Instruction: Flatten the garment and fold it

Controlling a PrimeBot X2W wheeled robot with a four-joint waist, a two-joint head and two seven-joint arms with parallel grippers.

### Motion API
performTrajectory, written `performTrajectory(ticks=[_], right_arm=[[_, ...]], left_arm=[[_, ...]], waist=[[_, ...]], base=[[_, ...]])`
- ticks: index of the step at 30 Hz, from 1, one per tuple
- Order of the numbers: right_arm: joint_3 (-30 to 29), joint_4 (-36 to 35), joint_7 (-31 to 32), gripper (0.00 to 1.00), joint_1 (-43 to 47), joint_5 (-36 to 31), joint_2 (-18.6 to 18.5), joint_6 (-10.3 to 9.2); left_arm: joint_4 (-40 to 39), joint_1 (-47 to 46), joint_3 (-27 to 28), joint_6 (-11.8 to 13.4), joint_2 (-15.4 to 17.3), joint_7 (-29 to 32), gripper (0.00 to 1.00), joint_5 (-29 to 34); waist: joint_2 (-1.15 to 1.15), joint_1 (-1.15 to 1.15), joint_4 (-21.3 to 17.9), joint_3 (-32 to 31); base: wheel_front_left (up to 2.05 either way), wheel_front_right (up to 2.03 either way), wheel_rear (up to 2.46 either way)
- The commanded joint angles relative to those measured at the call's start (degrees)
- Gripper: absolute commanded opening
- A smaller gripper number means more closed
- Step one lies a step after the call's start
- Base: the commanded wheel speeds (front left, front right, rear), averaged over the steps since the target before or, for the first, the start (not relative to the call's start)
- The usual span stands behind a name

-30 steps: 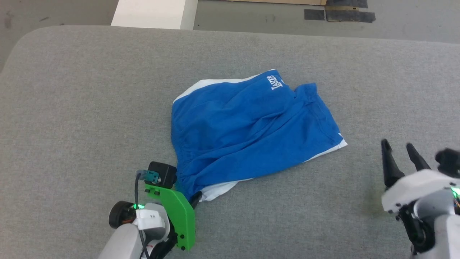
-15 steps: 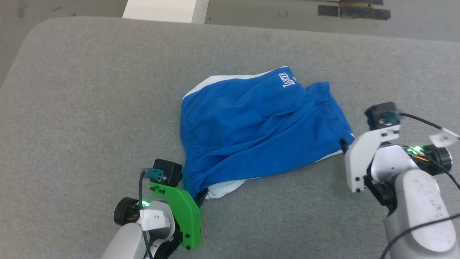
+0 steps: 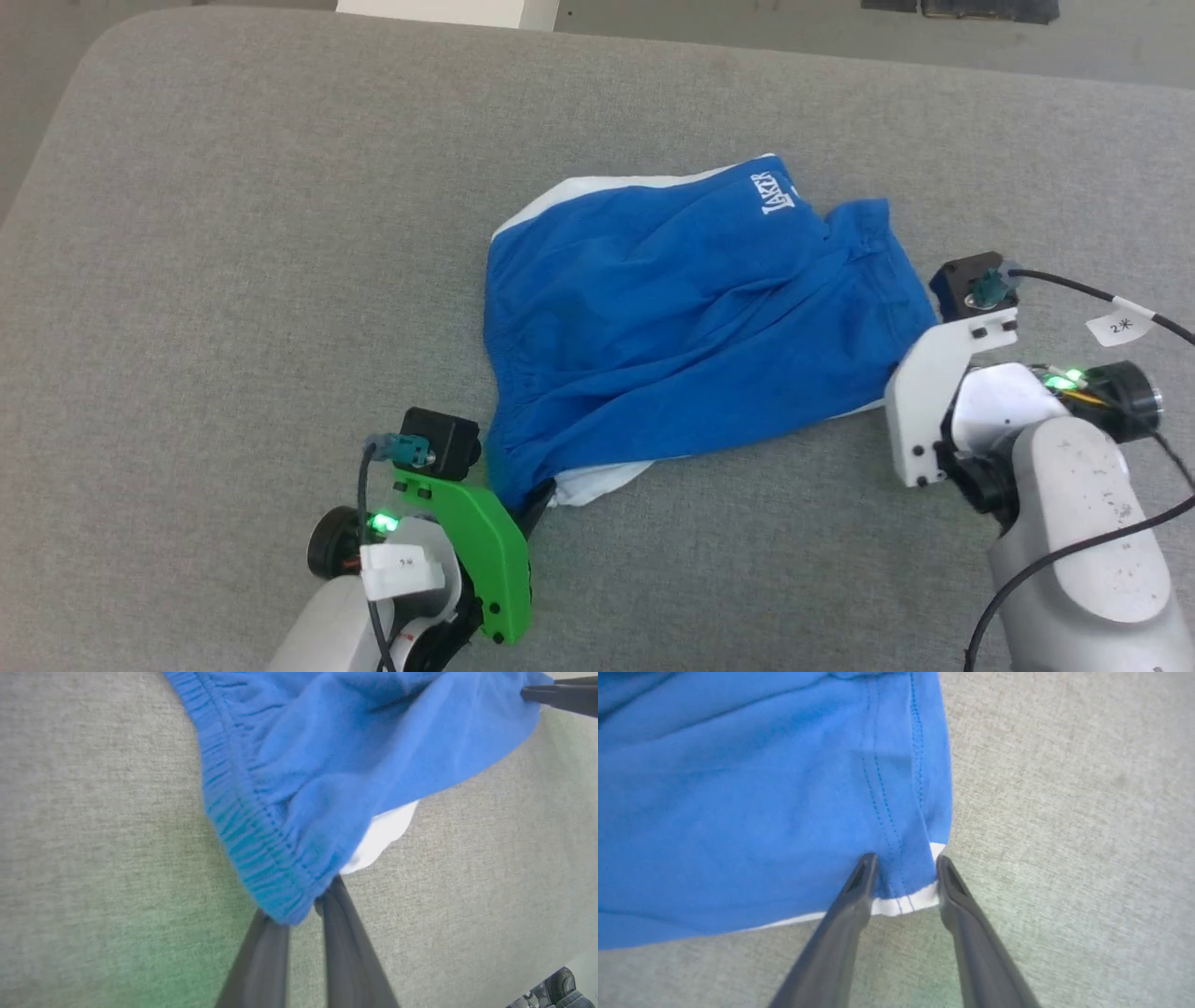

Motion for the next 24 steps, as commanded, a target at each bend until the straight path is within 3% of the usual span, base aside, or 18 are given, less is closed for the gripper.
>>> performTrajectory(ticks=[1,4,7,13,16,24], right_arm=[[0.61,0.87,0.47,0.0,0.91,2.17,0.21,-0.08],[0.95,-1.75,0.96,0.0,1.31,8.72,0.21,-0.08],[-0.67,-9.69,2.67,0.0,1.11,22.2,0.21,-0.08],[-6.03,-17.99,6.12,0.0,-3.28,39.39,0.21,-0.08],[-9.21,-19.19,5.8,0.0,-7.35,42.87,0.21,-0.08],[-13.42,-20.38,5.84,0.0,-16.68,41.36,0.21,-0.08]], left_arm=[[0.06,-0.11,0.33,-0.15,-0.4,-0.46,0.0,-1.05],[-1.51,0.16,1.38,-0.46,-0.81,-1.06,0.0,-3.73],[-6.73,-0.64,3.24,-0.87,0.19,-0.17,0.0,-7.53],[-13.79,-7.35,6.08,-1.39,5.6,3.22,0.0,-10.24],[-15.01,-12.67,6.84,-1.56,8.51,6.09,0.0,-11.63],[-14.67,-26.37,6.2,-1.79,15.13,13.68,0.0,-16.87]], waist=[[0.0,0.0,-0.7,-1.12],[0.0,0.0,-1.49,-2.83],[0.0,0.0,-2.85,-5.57],[0.0,0.0,-4.68,-9.55],[0.0,0.0,-5.23,-11.18],[0.0,0.0,-6.05,-12.98]], base=[[0.0,0.0,0.0],[0.0,0.0,0.0],[0.0,0.0,0.0],[0.0,0.0,0.0],[0.0,0.0,0.0],[0.0,0.0,0.0]])
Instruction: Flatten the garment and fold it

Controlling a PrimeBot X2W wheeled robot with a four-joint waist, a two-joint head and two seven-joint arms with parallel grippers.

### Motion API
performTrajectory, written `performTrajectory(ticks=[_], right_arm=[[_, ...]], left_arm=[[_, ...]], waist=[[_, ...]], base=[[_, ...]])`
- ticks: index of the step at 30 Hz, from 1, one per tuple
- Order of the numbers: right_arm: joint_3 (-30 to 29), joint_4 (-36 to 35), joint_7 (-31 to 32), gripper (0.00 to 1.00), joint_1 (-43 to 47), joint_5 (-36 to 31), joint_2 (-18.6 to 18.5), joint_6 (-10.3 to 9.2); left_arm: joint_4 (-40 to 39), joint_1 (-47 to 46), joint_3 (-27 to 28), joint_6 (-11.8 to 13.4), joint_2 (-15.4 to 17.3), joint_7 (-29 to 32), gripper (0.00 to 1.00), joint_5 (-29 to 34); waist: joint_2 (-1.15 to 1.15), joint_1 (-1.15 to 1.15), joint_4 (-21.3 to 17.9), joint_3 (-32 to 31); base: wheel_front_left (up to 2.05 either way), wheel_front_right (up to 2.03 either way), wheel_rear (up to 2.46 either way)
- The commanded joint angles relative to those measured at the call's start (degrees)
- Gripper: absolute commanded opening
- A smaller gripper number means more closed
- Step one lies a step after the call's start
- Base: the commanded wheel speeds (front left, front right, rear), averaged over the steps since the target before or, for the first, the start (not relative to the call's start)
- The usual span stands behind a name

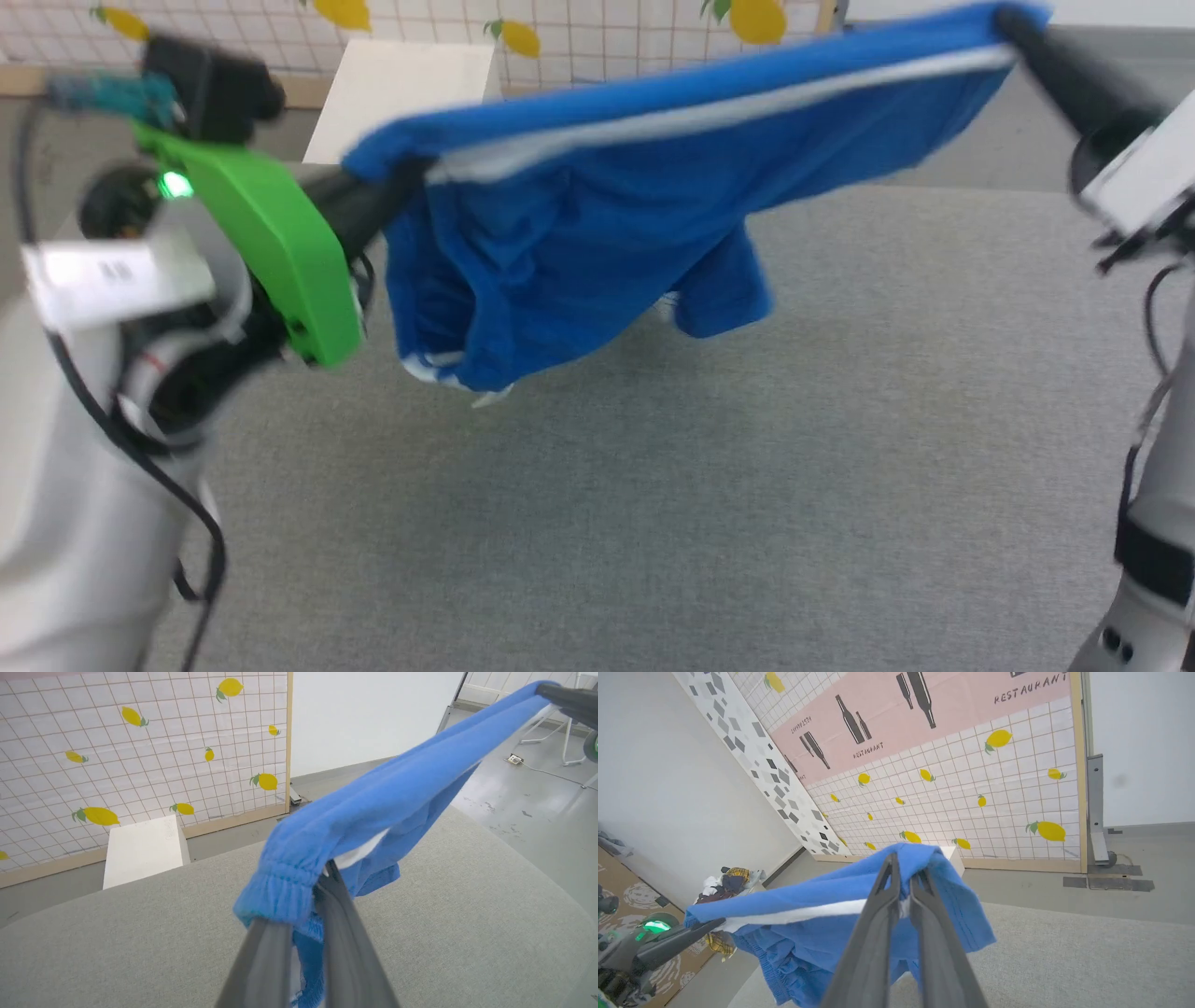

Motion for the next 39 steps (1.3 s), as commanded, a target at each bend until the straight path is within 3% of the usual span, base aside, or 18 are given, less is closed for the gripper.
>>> performTrajectory(ticks=[1,7,12,17,24,30,35,39], right_arm=[[-0.76,-0.19,-0.34,0.0,-1.64,-0.4,-0.07,-0.08],[-1.3,1.52,0.3,0.0,-5.76,0.17,-0.07,-0.08],[-0.74,5.35,0.18,0.0,-10.37,-1.45,-0.07,-0.08],[1.14,13.97,-5.44,0.0,-18.47,-2.67,-0.07,-0.08],[6.63,29.23,-19.35,0.0,-33.23,-4.2,-0.07,-0.08],[9.43,39.32,-30.58,0.0,-42.32,-4.26,-0.07,-0.08],[13.39,44.51,-34.8,0.0,-42.09,-1.02,-0.07,-0.08],[16.85,45.19,-36.12,0.0,-37.09,1.71,-0.07,-0.08]], left_arm=[[0.47,-2.56,-0.16,-0.37,1.02,0.8,0.0,-1.01],[3.57,-10.0,-0.85,-0.39,3.34,3.55,0.0,-2.97],[7.98,-15.21,-2.56,-0.4,4.61,5.18,0.0,-3.52],[14.29,-21.61,-4.78,-0.4,6.78,3.51,0.0,-0.86],[22.5,-32.1,-6.62,-0.4,9.02,-4.77,0.0,4.19],[28.27,-38.48,-8.37,-0.4,7.9,-14.62,0.0,8.64],[32.13,-37.6,-11.36,-0.4,7.22,-20.51,0.0,8.02],[33.86,-33.55,-14.49,-0.4,7.38,-21.94,0.0,3.97]], waist=[[0.0,0.0,-0.57,-0.59],[0.0,0.0,-1.28,0.16],[0.0,0.0,-2.19,4.58],[0.0,0.0,-4.3,10.49],[0.0,0.0,-7.21,19.0],[0.0,0.0,-7.75,24.44],[0.0,0.0,-7.62,26.22],[0.0,0.0,-7.27,25.91]], base=[[0.0,0.0,0.0],[0.0,0.0,0.0],[0.0,0.0,0.0],[0.0,0.0,0.0],[0.0,0.0,0.0],[0.0,0.0,0.0],[0.0,0.0,0.0],[0.0,0.0,0.0]])
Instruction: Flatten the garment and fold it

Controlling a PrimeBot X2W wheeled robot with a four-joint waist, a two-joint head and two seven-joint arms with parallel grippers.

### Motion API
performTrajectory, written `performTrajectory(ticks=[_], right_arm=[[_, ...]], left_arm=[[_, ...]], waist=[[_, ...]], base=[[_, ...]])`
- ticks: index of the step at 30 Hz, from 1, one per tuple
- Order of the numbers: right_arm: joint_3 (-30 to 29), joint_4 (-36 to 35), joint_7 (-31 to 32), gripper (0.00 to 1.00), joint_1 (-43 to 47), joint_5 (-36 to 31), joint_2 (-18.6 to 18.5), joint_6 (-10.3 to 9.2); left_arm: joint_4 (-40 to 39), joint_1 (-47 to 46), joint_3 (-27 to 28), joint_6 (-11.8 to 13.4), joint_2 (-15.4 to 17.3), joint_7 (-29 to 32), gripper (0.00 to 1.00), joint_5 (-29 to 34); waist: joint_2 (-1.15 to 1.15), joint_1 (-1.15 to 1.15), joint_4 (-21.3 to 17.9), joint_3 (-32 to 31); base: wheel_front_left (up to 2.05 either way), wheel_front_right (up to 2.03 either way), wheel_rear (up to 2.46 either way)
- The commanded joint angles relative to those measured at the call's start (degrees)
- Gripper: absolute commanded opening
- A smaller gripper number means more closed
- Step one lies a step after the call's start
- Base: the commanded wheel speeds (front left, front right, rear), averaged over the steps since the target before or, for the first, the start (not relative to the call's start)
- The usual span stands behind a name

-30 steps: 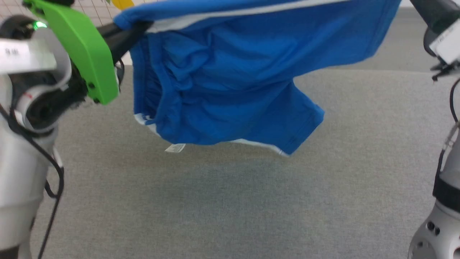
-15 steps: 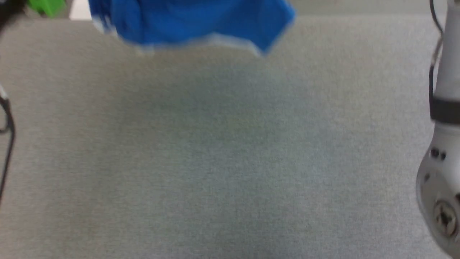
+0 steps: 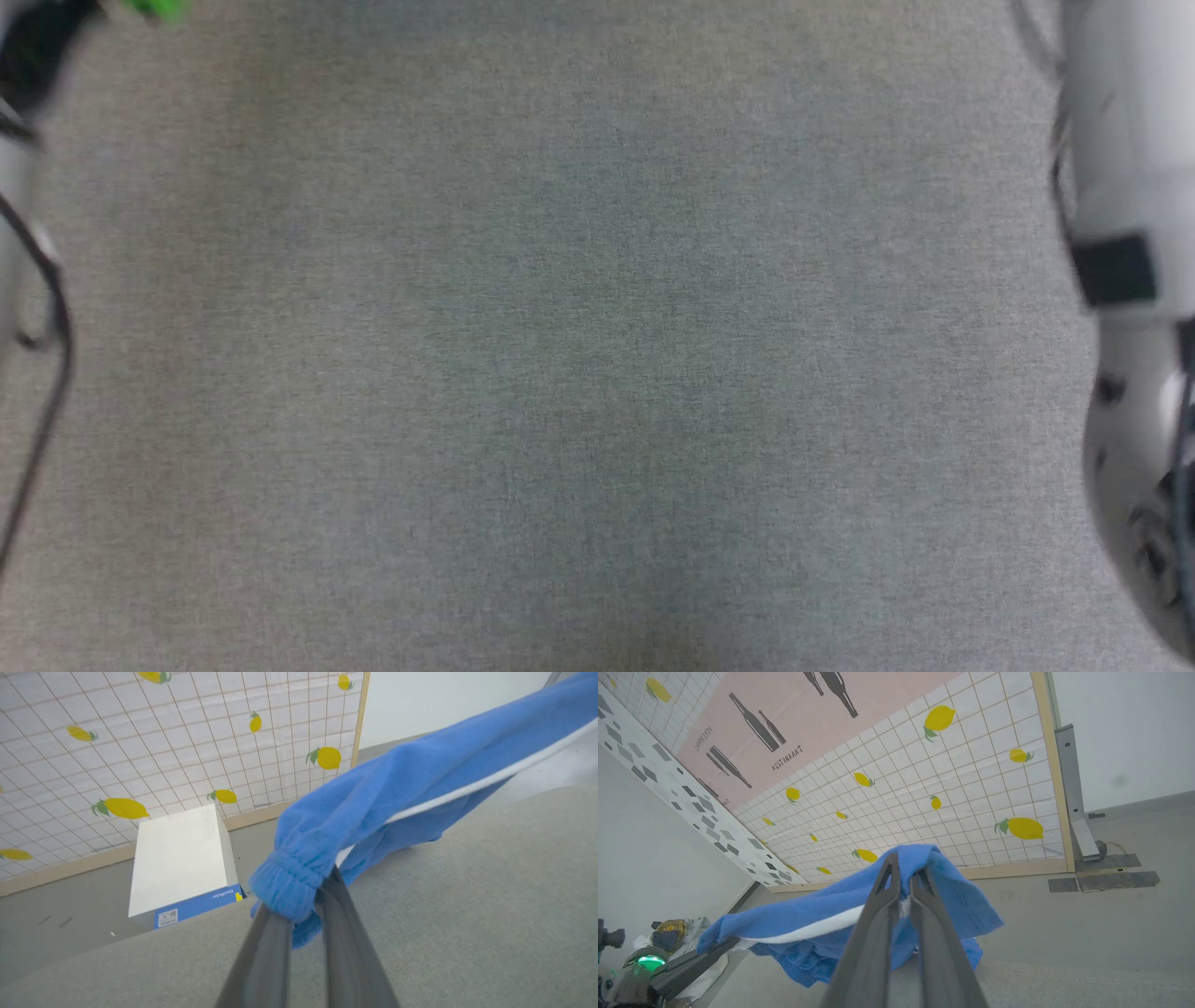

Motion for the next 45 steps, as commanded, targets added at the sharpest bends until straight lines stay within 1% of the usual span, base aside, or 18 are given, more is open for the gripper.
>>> performTrajectory(ticks=[1,5,8,12,14,17,20,24,28,32,34,35,37,40,42,45], right_arm=[[0.56,-0.21,-0.37,0.0,3.19,0.83,-0.17,-0.09],[1.67,-4.21,0.75,0.0,12.48,0.06,-0.17,-0.09],[0.33,-9.28,2.6,0.0,20.93,-0.65,-0.23,-0.09],[-2.55,-19.06,7.24,0.0,34.73,-0.78,-0.31,-0.09],[-4.98,-24.48,9.71,0.0,42.34,-0.43,-0.29,-0.09],[-7.66,-32.76,14.31,0.0,53.46,-0.06,-0.23,-0.09],[-9.73,-39.59,18.73,0.0,62.97,0.13,-0.2,-0.09],[-10.81,-46.44,24.85,0.0,72.46,-1.36,-0.19,-0.09],[-11.67,-52.88,31.9,0.0,79.61,-3.95,-0.18,-0.09],[-12.57,-58.19,39.47,0.0,85.09,-4.27,-0.18,-0.09],[-12.78,-60.25,42.82,0.0,86.98,-3.19,-0.18,-0.09],[-13.18,-60.97,43.43,0.0,87.4,-2.13,-0.18,-0.09],[-14.51,-62.03,43.01,0.0,87.03,-0.91,-0.18,-0.09],[-15.26,-61.43,41.08,0.0,83.6,0.06,-0.18,-0.09],[-15.83,-59.87,38.18,0.0,79.15,-0.05,-0.17,-0.09],[-16.06,-56.17,35.48,0.0,72.48,-0.92,-0.17,-0.09]], left_arm=[[0.11,2.55,-0.86,0.02,0.19,-0.45,0.0,-1.97],[-1.82,9.01,-4.18,0.02,0.08,-0.33,0.0,-8.66],[-3.75,14.73,-5.9,0.02,-0.01,-0.15,0.0,-13.33],[-6.85,24.06,-7.77,0.04,0.29,0.05,0.0,-17.91],[-8.52,28.89,-7.79,0.64,-0.18,-0.58,0.0,-20.22],[-11.62,36.14,-8.1,2.32,-0.24,-1.16,0.0,-22.94],[-15.28,42.97,-8.64,4.73,0.41,-1.01,0.0,-25.14],[-20.02,50.8,-9.11,8.46,2.13,0.2,0.0,-28.08],[-24.87,57.0,-9.54,12.23,4.45,2.31,0.0,-30.79],[-28.78,61.5,-10.0,15.3,6.73,4.38,0.0,-32.84],[-30.0,63.29,-9.78,15.94,7.24,4.58,0.0,-34.08],[-30.51,63.88,-9.56,15.97,7.33,4.34,0.0,-34.5],[-31.41,64.72,-8.7,15.82,7.11,3.16,0.0,-35.25],[-31.72,64.22,-6.91,14.55,6.21,1.0,0.0,-36.0],[-31.33,62.48,-6.3,13.91,5.93,0.65,0.0,-35.57],[-30.29,58.91,-5.83,12.97,5.26,1.62,0.0,-35.51]], waist=[[0.0,-0.02,0.01,-0.1],[0.0,-0.02,0.9,-2.46],[0.0,-0.02,1.55,-5.11],[0.0,-0.02,2.13,-9.23],[0.0,-0.02,2.62,-11.36],[0.0,-0.02,2.87,-14.05],[0.0,-0.02,3.11,-16.3],[0.0,-0.02,3.43,-18.81],[0.0,-0.02,3.92,-20.43],[0.0,-0.02,4.47,-21.22],[0.0,-0.02,4.64,-21.38],[0.0,-0.02,4.7,-21.44],[0.0,-0.02,4.81,-21.39],[0.0,-0.02,5.0,-20.91],[0.0,-0.02,5.44,-20.04],[0.0,-0.02,6.4,-18.32]], base=[[0.0,0.0,0.0],[0.0,0.0,0.0],[0.0,0.0,0.0],[0.0,0.0,0.0],[0.0,0.0,0.0],[0.0,0.0,0.0],[0.0,0.0,0.0],[0.0,0.0,0.0],[0.0,0.0,0.0],[0.0,0.0,0.0],[0.0,0.0,0.0],[0.0,0.0,0.0],[0.0,0.0,0.0],[0.0,0.0,0.0],[0.0,0.0,0.0],[0.0,0.0,0.0]])
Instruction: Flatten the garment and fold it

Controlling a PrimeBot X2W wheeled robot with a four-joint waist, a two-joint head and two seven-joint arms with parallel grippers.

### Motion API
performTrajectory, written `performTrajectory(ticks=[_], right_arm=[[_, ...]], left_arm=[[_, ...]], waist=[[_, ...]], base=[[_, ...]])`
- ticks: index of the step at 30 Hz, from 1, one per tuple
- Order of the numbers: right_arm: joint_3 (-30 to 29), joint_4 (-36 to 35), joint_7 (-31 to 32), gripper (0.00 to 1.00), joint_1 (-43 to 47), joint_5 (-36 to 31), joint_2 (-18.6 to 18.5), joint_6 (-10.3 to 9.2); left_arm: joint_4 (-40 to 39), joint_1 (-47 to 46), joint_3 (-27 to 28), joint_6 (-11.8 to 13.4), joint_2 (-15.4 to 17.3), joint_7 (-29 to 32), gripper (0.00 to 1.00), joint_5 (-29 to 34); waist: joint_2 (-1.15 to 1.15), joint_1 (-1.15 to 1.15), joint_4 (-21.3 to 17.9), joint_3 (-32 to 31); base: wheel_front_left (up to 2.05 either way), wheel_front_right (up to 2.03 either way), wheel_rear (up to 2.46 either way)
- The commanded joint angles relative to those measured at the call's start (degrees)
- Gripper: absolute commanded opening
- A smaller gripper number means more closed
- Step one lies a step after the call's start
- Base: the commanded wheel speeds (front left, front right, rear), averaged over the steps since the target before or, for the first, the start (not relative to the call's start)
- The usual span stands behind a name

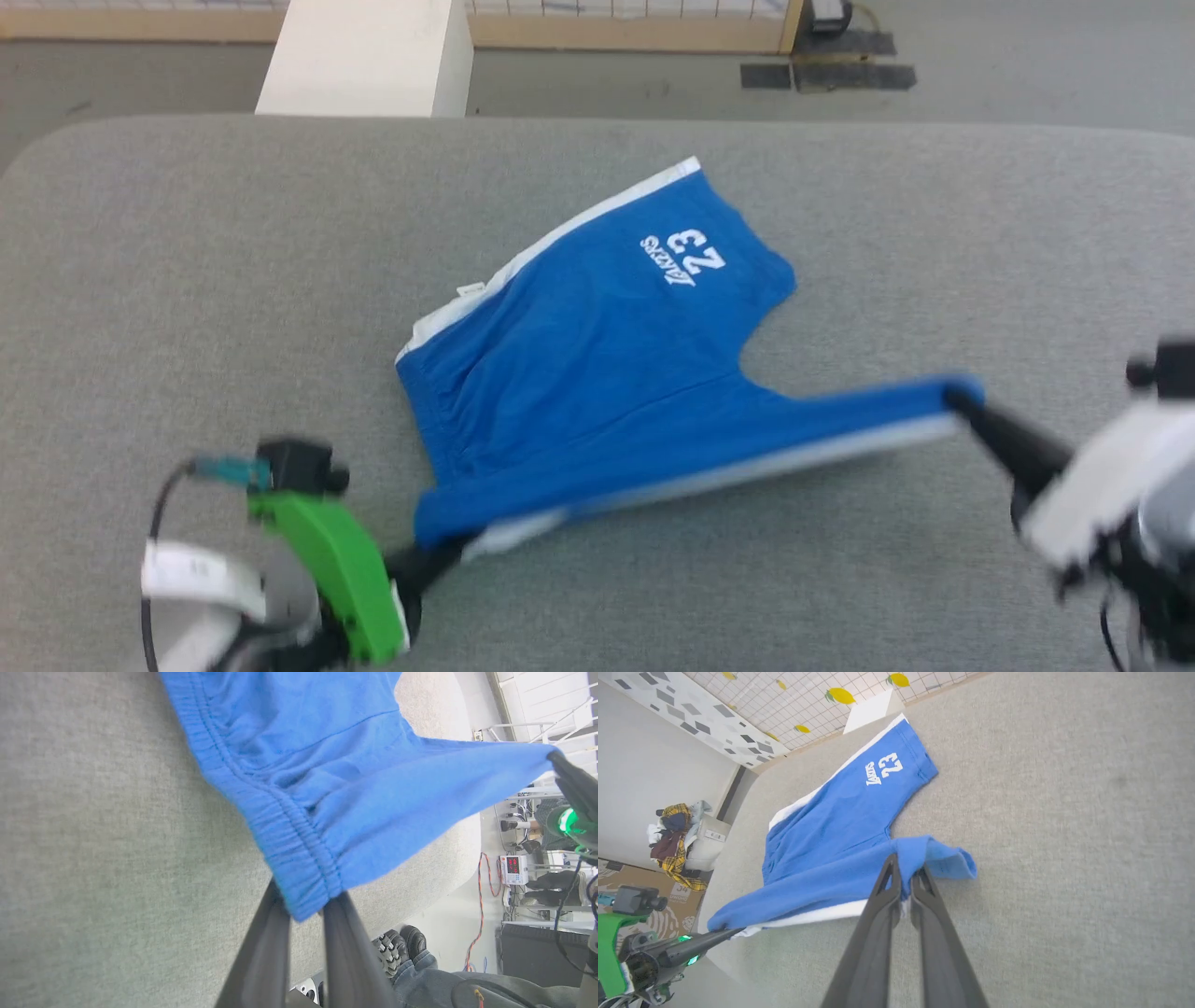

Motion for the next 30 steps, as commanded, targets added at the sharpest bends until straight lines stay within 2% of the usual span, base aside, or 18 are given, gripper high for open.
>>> performTrajectory(ticks=[1,9,15,21,30], right_arm=[[-0.01,1.79,-0.96,0.0,-4.01,-2.14,-0.11,-0.08],[2.01,15.73,-2.37,0.0,-24.9,-8.79,-0.11,-0.08],[4.88,26.43,-5.49,0.0,-38.83,-14.32,-0.11,-0.08],[7.62,36.72,-9.35,0.0,-47.16,-18.63,-0.11,-0.08],[9.49,49.25,-15.95,0.0,-54.18,-20.43,-0.11,-0.08]], left_arm=[[1.12,-3.17,0.92,-0.71,-0.34,0.58,0.0,-0.28],[8.25,-16.8,2.47,-4.64,-3.37,6.22,0.0,-2.74],[14.84,-24.99,3.45,-6.65,-5.7,7.79,0.0,-3.04],[20.0,-28.66,3.15,-8.81,-8.08,8.17,0.0,-3.17],[24.24,-31.75,3.01,-11.49,-10.8,7.56,0.0,-3.56]], waist=[[0.0,0.01,1.31,2.05],[0.0,0.01,4.52,10.07],[0.0,0.01,6.1,15.79],[0.0,0.01,7.83,19.19],[0.0,0.01,9.81,22.03]], base=[[0.0,0.0,0.0],[0.0,0.0,0.0],[0.0,0.0,0.0],[0.0,0.0,0.0],[0.0,0.0,0.0]])
